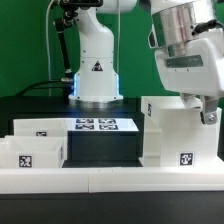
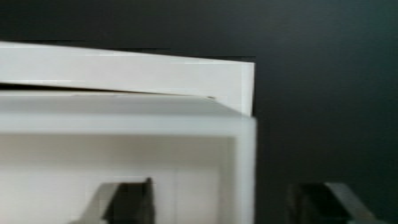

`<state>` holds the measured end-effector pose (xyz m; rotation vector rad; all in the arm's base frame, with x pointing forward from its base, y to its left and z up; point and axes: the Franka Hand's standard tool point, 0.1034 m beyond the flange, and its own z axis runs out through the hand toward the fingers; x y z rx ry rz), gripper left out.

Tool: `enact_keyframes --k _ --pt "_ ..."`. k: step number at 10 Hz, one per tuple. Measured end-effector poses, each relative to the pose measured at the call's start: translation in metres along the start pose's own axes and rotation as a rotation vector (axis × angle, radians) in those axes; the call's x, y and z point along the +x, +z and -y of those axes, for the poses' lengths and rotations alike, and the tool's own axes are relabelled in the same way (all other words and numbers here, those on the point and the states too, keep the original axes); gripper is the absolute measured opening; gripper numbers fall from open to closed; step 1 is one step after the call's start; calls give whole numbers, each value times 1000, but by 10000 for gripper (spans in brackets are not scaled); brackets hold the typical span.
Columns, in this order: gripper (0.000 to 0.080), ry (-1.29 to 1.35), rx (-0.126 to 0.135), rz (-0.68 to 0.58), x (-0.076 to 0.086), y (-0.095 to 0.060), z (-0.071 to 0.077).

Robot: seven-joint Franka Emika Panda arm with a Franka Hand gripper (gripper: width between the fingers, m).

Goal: Assemble drawer

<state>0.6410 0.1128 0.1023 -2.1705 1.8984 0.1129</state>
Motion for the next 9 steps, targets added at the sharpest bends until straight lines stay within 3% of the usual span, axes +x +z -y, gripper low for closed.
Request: enact_keyframes --k 1,2,3,4,6,7,9 --pt "553 -27 2 1 -1 -4 0" --pt "553 -55 9 1 -2 -10 1" --pt "631 -94 16 1 -4 -19 0" --pt "644 -129 24 1 -5 -31 0" --pt "648 -254 -21 18 -16 -49 -8" --pt "649 -334 -43 19 -18 -54 -11" --pt "649 -364 -39 17 -17 -53 -13"
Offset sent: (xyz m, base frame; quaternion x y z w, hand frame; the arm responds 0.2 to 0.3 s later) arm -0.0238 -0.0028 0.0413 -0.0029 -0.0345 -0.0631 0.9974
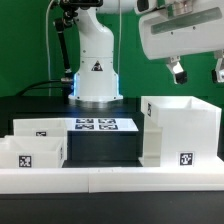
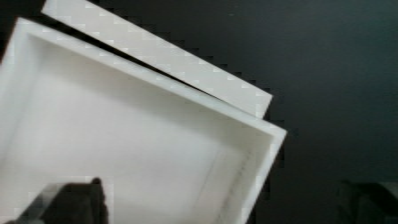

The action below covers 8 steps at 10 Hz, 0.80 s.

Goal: Assemble drawer

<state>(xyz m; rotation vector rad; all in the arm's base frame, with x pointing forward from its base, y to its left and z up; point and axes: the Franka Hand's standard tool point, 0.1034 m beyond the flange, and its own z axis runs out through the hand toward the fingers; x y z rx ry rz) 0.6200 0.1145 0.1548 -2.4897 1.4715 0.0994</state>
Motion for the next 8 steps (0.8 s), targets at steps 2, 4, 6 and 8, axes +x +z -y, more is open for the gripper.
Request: enact_keyframes --k 2,4,6,8 --pt "649 -58 -1 2 0 0 -1" --pt "649 -420 -83 19 13 -2 -18" --pt "649 -645 -105 27 25 -2 -27" --pt "649 -777 -104 34 24 -2 -27"
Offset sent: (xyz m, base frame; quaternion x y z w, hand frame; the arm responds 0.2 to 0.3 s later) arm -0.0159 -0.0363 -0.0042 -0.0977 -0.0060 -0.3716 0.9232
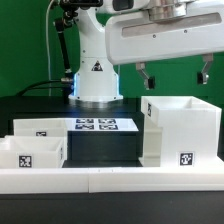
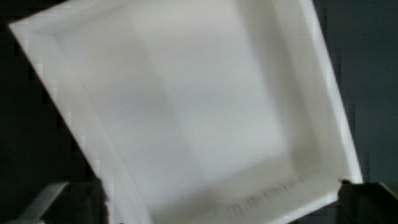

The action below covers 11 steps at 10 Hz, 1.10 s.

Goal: Assemble drawer

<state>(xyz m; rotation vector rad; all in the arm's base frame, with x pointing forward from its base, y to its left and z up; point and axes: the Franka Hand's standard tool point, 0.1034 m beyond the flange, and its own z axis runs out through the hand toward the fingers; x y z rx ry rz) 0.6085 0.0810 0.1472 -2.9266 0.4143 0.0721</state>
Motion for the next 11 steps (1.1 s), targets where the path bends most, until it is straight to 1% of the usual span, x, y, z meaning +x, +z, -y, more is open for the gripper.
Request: enact_keyframes --k 2,3,4,6,7,8,9,11 --pt "649 -101 -1 0 1 0 -3" --pt "649 -188 -16 -4 4 -3 -16" --pt "649 -252 -30 -11 8 -4 -39" --pt "649 -307 -46 -23 14 0 -79" --pt "649 -336 -52 -29 19 5 -102" --pt "649 -341 -58 -28 23 11 -121" --pt "649 -337 -61 -23 24 15 -130" --pt "649 -341 -60 -24 23 15 -127"
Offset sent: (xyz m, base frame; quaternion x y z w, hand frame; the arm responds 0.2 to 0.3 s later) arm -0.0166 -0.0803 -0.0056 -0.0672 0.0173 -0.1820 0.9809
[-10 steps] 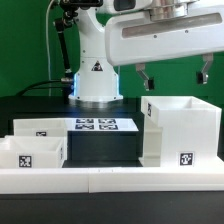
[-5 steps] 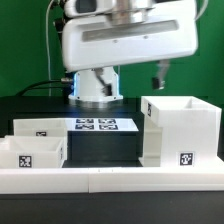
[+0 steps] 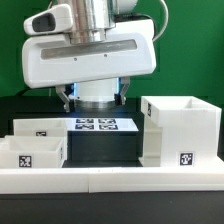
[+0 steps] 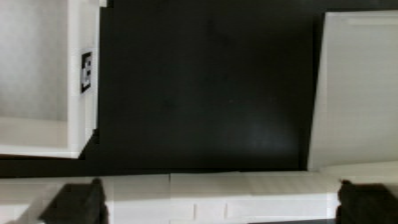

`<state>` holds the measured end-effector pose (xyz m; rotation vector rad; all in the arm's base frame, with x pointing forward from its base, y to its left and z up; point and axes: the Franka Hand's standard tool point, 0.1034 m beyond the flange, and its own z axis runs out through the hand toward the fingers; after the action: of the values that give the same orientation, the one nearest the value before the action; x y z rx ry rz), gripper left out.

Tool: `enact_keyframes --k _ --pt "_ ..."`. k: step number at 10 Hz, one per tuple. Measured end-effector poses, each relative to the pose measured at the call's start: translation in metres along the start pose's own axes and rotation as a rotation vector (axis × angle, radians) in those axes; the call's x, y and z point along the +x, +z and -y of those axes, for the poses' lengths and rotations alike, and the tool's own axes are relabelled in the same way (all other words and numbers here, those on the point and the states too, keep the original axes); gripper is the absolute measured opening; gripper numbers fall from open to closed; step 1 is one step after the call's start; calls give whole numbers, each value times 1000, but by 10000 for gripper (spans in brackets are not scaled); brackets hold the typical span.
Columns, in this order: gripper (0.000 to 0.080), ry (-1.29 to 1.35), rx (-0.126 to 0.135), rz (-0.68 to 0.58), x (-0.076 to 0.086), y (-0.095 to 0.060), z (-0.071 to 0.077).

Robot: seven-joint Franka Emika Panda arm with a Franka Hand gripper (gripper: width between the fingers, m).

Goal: Assemble drawer

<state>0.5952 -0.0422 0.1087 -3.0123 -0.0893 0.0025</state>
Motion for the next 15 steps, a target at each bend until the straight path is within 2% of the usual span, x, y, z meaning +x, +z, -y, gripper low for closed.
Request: enact_keyframes --k 3,5,7,9,10,14,15 --pt "649 -11 -7 1 -1 2 -2" --pt "649 -31 -52 -13 -14 16 -29" --pt "649 -11 -71 -20 -22 29 -47" --pt "649 -7 -83 -21 -25 44 -56" --pt "649 -10 -84 -15 -26 48 -60" --pt "649 -11 -83 -12 -27 50 -59" --pt "649 -21 -102 -30 -31 61 -65"
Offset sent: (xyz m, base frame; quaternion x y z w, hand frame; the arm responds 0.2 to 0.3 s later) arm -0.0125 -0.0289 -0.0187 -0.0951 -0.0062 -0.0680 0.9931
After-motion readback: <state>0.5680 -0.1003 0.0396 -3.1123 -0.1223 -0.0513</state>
